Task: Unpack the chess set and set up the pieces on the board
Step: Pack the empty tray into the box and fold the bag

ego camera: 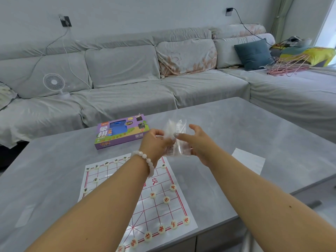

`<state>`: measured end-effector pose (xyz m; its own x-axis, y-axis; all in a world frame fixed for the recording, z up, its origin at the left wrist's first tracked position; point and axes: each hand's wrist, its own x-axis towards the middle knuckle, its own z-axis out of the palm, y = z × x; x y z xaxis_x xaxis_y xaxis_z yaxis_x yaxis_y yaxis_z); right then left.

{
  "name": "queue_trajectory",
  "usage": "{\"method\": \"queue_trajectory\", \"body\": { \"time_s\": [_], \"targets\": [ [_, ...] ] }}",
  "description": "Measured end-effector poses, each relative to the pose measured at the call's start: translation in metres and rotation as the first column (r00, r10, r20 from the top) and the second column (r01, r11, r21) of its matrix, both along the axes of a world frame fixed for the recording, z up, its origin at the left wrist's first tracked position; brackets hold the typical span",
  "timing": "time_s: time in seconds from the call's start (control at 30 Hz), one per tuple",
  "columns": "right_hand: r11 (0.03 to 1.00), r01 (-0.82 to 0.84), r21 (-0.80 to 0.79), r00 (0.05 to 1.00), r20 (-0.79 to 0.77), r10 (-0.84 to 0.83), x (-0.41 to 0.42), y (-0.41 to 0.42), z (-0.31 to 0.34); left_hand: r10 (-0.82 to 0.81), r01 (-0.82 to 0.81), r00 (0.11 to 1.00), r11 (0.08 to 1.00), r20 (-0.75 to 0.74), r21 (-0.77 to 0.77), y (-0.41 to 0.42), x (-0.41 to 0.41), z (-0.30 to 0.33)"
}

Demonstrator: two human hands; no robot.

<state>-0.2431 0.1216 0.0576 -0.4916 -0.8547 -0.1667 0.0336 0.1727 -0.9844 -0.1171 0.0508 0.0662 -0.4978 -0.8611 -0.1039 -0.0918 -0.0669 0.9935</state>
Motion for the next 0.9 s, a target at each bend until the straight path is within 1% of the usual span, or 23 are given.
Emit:
{"method": "queue_trajectory", "body": {
  "time_s": [0.07,0.17,0.23,0.33,0.37,0.43,0.53,0.6,0.7,0.83,0.9],
  "targets": [
    [0.998,0.048,-0.038,0.988,-0.142,-0.053,0.0,0.002,0.001,0.051,-0.049,0.999,0.995,0.02,-0.086,0.0,0.0,-0.003],
    [0.987,0.039,-0.157,0.97,-0.229,-0.075,0.0,0.007,0.003,0.02,-0.017,1.0,0.978,0.01,-0.21,0.0,0.0,-0.004],
    [0.981,0.027,-0.194,0.951,-0.298,-0.086,0.0,0.009,0.002,-0.018,0.02,1.0,0.972,0.007,-0.235,0.002,0.0,-0.002],
    [0.975,-0.025,-0.22,0.918,-0.392,-0.064,-0.002,0.011,-0.002,0.025,-0.015,0.999,0.966,0.035,-0.258,0.002,-0.002,-0.001],
    [0.973,-0.049,-0.224,0.915,-0.4,-0.046,-0.002,0.012,-0.003,0.044,-0.025,0.997,0.961,0.061,-0.275,0.001,-0.003,-0.001],
    [0.968,-0.084,-0.235,0.931,-0.366,-0.008,-0.005,0.015,-0.003,0.052,-0.024,0.994,0.958,0.093,-0.284,0.001,-0.006,-0.002],
    [0.976,-0.042,-0.212,0.951,-0.309,-0.027,-0.011,0.02,-0.005,-0.012,0.024,0.998,0.981,0.062,-0.193,0.006,-0.012,-0.001],
    [0.98,-0.003,-0.2,0.945,-0.322,-0.063,-0.018,0.023,-0.008,-0.08,0.086,0.996,0.989,0.047,-0.123,0.009,-0.016,-0.002],
    [0.986,-0.009,-0.166,0.915,-0.4,-0.059,-0.023,0.026,-0.008,-0.121,0.132,0.989,0.982,0.086,-0.138,0.008,-0.02,-0.004],
    [0.984,-0.052,-0.169,0.929,-0.37,-0.014,-0.027,0.022,-0.013,-0.121,0.132,0.988,0.984,0.092,-0.12,0.006,-0.024,-0.003],
    [0.986,-0.081,-0.144,0.93,-0.368,0.023,-0.03,0.021,-0.013,-0.133,0.144,0.987,0.983,0.095,-0.117,0.002,-0.026,-0.005]
  ]
}}
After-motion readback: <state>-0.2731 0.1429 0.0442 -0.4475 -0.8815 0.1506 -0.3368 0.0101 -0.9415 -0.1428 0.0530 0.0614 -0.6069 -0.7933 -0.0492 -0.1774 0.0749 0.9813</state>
